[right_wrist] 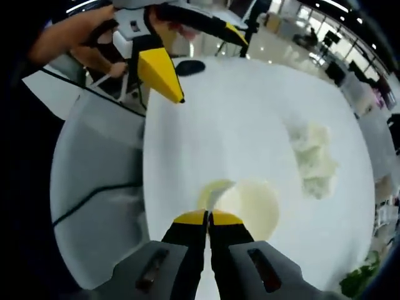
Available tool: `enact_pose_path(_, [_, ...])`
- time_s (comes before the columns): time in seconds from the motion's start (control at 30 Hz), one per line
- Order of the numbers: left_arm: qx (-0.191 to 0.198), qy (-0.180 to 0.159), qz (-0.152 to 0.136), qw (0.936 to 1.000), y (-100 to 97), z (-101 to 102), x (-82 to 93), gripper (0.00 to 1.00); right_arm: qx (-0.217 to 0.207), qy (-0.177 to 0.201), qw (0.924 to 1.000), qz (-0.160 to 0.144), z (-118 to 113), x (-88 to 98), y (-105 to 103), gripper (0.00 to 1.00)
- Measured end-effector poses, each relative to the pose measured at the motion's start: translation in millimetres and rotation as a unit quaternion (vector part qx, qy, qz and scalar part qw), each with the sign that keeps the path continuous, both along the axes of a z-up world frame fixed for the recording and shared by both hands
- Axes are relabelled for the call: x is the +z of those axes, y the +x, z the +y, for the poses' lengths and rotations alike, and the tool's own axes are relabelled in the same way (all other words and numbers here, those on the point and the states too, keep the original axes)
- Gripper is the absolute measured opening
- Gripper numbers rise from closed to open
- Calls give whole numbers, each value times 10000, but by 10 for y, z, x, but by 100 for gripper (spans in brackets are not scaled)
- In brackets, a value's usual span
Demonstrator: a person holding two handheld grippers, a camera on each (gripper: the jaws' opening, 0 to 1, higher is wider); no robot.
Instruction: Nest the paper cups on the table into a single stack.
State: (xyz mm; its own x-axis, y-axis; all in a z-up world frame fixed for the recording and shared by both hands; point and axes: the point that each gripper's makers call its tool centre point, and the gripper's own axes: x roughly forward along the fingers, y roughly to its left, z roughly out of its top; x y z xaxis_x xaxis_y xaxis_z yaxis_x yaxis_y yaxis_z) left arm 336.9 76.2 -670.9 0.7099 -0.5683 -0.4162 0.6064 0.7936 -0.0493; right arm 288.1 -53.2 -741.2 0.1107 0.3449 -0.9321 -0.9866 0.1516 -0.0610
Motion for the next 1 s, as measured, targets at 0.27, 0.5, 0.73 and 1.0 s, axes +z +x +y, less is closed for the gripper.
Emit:
enact_pose_path(0.27, [-5, 9, 21, 10000, -7, -15, -8, 96, 30, 35, 10000, 75, 57, -147, -21, 0])
enact_pose_path(0.5, [23, 16, 29, 10000, -20, 14, -31, 95, 45, -51, 9999, 131, 53, -262, 5, 0])
enact_pose_path(0.73, [38, 35, 108, 9999, -75, 25, -87, 94, 148, -75, 9997, 171, 48, -341, -27, 0])
enact_pose_path(1.0, [7, 53, 111, 9999, -67, 7, -97, 94, 9, 46, 9989, 458, 61, -411, -81, 0])
